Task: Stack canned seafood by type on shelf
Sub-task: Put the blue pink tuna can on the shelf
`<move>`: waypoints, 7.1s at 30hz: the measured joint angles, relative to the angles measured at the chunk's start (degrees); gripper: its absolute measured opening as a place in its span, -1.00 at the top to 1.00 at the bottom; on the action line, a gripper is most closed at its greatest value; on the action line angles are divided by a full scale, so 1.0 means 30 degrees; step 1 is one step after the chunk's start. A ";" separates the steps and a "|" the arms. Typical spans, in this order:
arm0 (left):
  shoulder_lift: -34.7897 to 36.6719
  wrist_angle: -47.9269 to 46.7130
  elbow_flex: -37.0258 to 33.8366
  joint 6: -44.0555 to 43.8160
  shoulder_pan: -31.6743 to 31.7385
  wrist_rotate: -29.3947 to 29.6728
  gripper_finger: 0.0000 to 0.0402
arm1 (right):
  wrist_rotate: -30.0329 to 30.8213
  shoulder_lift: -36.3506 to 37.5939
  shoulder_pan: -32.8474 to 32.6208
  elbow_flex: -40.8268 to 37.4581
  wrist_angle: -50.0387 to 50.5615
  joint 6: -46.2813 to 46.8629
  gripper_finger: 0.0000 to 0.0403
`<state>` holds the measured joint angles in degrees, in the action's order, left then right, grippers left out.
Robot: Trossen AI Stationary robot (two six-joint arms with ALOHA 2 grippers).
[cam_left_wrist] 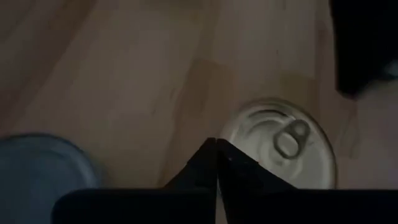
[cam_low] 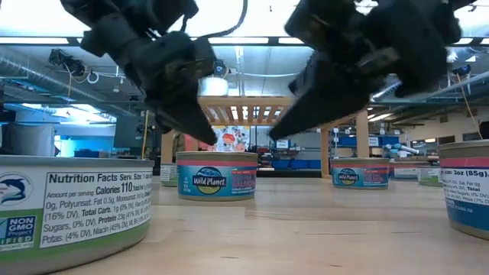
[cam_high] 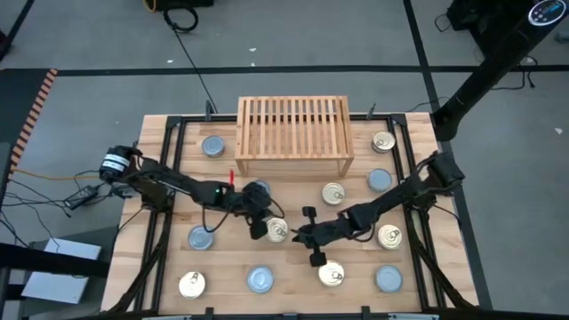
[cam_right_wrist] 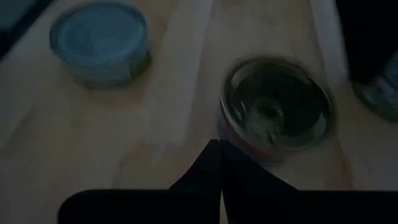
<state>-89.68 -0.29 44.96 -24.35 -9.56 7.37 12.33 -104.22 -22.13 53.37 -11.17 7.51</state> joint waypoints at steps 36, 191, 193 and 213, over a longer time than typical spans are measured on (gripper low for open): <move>-0.1014 0.1691 -0.0063 0.2985 0.0069 0.0851 0.98 | -0.0635 -0.1491 -0.0258 0.2123 0.1486 -0.0454 0.95; 0.0034 -0.6744 0.5015 1.0915 -0.3113 0.2293 -0.06 | -0.0599 -0.3259 0.2130 0.2140 0.2080 0.3002 0.95; 0.0034 -0.6816 0.5015 1.0984 -0.3106 0.2804 -0.15 | -0.1391 -0.2921 0.1859 0.2147 0.2961 0.2998 0.95; -0.0599 -0.7869 0.5590 1.3079 -0.2843 0.3324 -0.31 | -0.0623 0.0778 -0.1142 0.2125 0.8265 0.3482 0.94</move>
<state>-91.48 -23.90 61.73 14.89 -18.09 17.34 10.46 -101.89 -25.56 59.75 13.63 17.95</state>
